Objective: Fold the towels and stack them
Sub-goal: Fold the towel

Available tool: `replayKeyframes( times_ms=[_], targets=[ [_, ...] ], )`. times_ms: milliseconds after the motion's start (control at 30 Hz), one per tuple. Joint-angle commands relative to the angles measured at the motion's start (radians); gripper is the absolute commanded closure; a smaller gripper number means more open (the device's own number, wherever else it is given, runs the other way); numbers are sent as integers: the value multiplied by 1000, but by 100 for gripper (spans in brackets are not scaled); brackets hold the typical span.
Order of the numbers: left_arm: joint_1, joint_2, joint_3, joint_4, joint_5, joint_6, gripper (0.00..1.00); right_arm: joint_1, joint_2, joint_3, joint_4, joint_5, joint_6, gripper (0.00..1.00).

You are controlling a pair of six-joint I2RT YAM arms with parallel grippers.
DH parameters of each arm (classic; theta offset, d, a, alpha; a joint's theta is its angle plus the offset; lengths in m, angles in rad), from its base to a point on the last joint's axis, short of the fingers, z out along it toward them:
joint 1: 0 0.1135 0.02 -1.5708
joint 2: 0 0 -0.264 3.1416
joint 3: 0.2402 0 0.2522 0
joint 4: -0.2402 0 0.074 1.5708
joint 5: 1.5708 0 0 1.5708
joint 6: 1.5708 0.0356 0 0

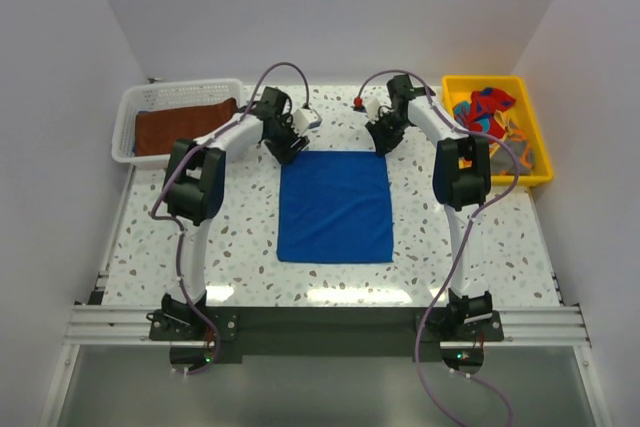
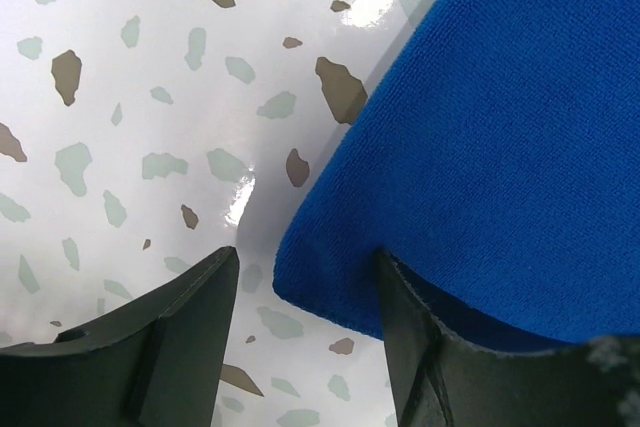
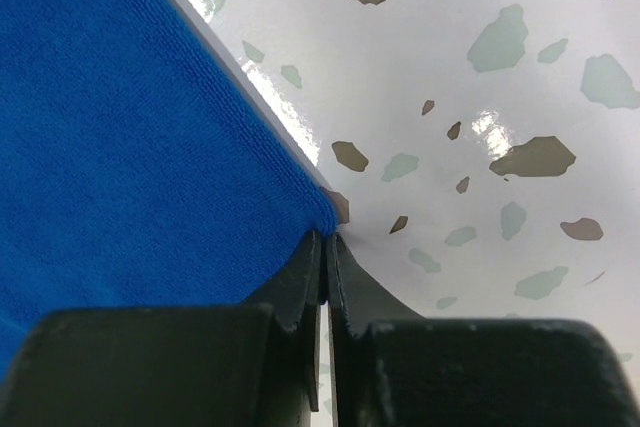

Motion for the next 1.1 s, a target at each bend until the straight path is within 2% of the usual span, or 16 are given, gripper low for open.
replayKeyframes(
  times_ms=[0, 400, 667, 800, 833, 900, 933, 1067],
  targets=[
    [26, 20, 52, -3, 30, 26, 39, 3, 36, 15, -50, 2, -28, 100],
    [46, 63, 81, -12, 94, 10, 48, 1, 36, -13, -45, 9, -36, 100],
    [46, 109, 96, -40, 108, 3, 62, 4, 31, -18, -45, 9, -40, 100],
    [48, 133, 92, -55, 76, 14, 79, 3, 30, -24, -34, 25, -39, 100],
    [49, 140, 92, -58, 67, 16, 88, 3, 31, -24, -33, 29, -37, 100],
    [55, 146, 96, -64, 51, 20, 97, 1, 27, -22, -18, 48, -31, 100],
    [59, 149, 96, -67, 45, 23, 100, 1, 22, -21, -10, 71, -22, 100],
    [66, 127, 105, -57, 40, 26, 100, 1, -8, -7, 56, 105, 18, 100]
  ],
)
